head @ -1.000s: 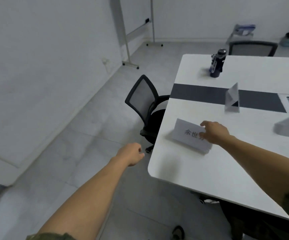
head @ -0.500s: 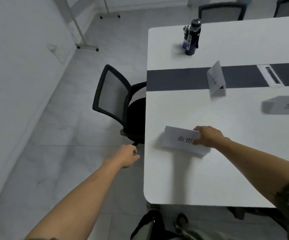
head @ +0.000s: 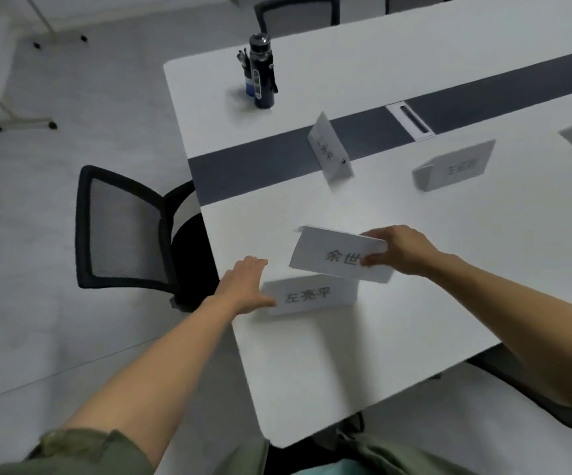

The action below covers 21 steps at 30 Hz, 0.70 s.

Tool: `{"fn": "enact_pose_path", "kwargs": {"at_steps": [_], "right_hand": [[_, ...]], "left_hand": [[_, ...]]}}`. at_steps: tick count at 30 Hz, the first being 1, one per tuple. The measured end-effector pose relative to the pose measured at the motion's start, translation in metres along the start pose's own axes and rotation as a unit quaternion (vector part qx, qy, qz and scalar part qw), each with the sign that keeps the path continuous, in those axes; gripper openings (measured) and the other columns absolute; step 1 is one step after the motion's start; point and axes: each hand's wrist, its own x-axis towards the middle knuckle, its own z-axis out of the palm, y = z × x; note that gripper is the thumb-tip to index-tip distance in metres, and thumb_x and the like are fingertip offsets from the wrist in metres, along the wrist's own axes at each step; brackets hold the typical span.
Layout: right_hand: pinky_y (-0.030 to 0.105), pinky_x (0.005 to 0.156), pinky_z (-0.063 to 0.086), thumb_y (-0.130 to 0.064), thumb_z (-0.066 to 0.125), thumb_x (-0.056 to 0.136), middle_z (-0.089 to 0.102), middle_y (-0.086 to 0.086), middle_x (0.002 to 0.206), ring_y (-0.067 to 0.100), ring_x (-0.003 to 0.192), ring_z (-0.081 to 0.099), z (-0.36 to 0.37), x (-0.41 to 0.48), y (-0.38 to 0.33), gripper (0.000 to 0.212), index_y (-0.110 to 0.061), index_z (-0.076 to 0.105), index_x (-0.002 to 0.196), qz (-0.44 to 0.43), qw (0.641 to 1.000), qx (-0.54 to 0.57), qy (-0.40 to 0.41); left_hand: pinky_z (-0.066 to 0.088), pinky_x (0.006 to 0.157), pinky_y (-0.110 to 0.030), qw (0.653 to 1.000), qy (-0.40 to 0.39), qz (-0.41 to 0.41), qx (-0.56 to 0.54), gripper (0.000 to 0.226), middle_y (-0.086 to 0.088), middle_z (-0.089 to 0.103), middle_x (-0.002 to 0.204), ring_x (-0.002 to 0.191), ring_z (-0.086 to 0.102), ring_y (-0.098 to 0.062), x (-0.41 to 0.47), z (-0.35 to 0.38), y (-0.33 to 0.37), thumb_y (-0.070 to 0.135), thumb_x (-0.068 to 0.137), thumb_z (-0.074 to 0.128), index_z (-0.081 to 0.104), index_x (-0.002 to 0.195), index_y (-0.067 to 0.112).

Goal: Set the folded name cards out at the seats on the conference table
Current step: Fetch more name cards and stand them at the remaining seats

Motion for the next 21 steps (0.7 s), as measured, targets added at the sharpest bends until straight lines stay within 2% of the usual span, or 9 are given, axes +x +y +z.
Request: {"fn": "enact_pose_path", "kwargs": {"at_steps": [3, 5, 8, 10, 12, 21], "right_hand": [[0.030, 0.062, 0.048, -0.041, 0.076, 0.079, 0.068, -0.012, 0.095, 0.018, 0.084, 0.061, -0.016, -0.014, 0.023, 0.039, -0.041, 0.065, 0.116, 0.032, 0.999, 0.022, 0.037], [0.030, 0.062, 0.048, -0.042, 0.076, 0.078, 0.069, -0.011, 0.095, 0.018, 0.085, 0.062, -0.019, -0.023, 0.040, 0.038, -0.040, 0.066, 0.114, 0.055, 0.997, 0.035, 0.047], [0.033, 0.066, 0.052, -0.045, 0.077, 0.076, 0.071, -0.010, 0.096, 0.017, 0.085, 0.063, -0.013, -0.037, 0.071, 0.038, -0.042, 0.066, 0.112, 0.091, 0.994, 0.051, 0.046], [0.037, 0.069, 0.055, -0.047, 0.077, 0.075, 0.071, -0.010, 0.096, 0.017, 0.085, 0.065, -0.007, -0.046, 0.088, 0.040, -0.041, 0.066, 0.113, 0.105, 0.992, 0.059, 0.038], [0.040, 0.071, 0.056, -0.048, 0.078, 0.074, 0.071, -0.010, 0.094, 0.018, 0.085, 0.065, 0.000, -0.054, 0.103, 0.040, -0.040, 0.066, 0.112, 0.117, 0.990, 0.073, 0.030], [0.037, 0.070, 0.054, -0.048, 0.080, 0.072, 0.070, -0.011, 0.088, 0.016, 0.083, 0.066, 0.005, -0.065, 0.130, 0.037, -0.038, 0.068, 0.105, 0.117, 0.985, 0.118, 0.034]], "left_hand": [[0.024, 0.115, -0.040, 0.996, -0.025, 0.048, 0.069, 0.101, -0.005, 0.020, 0.158, 0.145, 0.021, -0.023, 0.024, 0.005, 0.026, 0.051, 0.071, 0.077, 0.023, 0.150, 0.018], [0.027, 0.112, -0.040, 0.991, -0.042, 0.065, 0.110, 0.097, -0.005, 0.028, 0.155, 0.141, 0.028, -0.023, 0.037, 0.010, 0.038, 0.051, 0.071, 0.077, 0.028, 0.148, 0.018], [0.038, 0.096, -0.038, 0.988, -0.072, 0.058, 0.128, 0.074, -0.003, 0.051, 0.131, 0.119, 0.049, -0.024, 0.052, 0.022, 0.050, 0.045, 0.072, 0.078, 0.045, 0.133, 0.019], [0.041, 0.079, -0.034, 0.991, -0.072, 0.044, 0.108, 0.052, -0.002, 0.059, 0.115, 0.103, 0.056, -0.023, 0.057, 0.027, 0.051, 0.038, 0.073, 0.077, 0.054, 0.117, 0.021], [0.040, 0.069, -0.030, 0.993, -0.053, 0.036, 0.100, 0.038, -0.001, 0.063, 0.105, 0.093, 0.058, -0.022, 0.058, 0.030, 0.050, 0.033, 0.073, 0.075, 0.058, 0.105, 0.022], [0.041, 0.067, -0.029, 0.994, -0.007, 0.011, 0.105, 0.028, 0.001, 0.066, 0.098, 0.090, 0.060, -0.021, 0.049, 0.021, 0.064, 0.031, 0.076, 0.072, 0.065, 0.103, 0.027]]}}
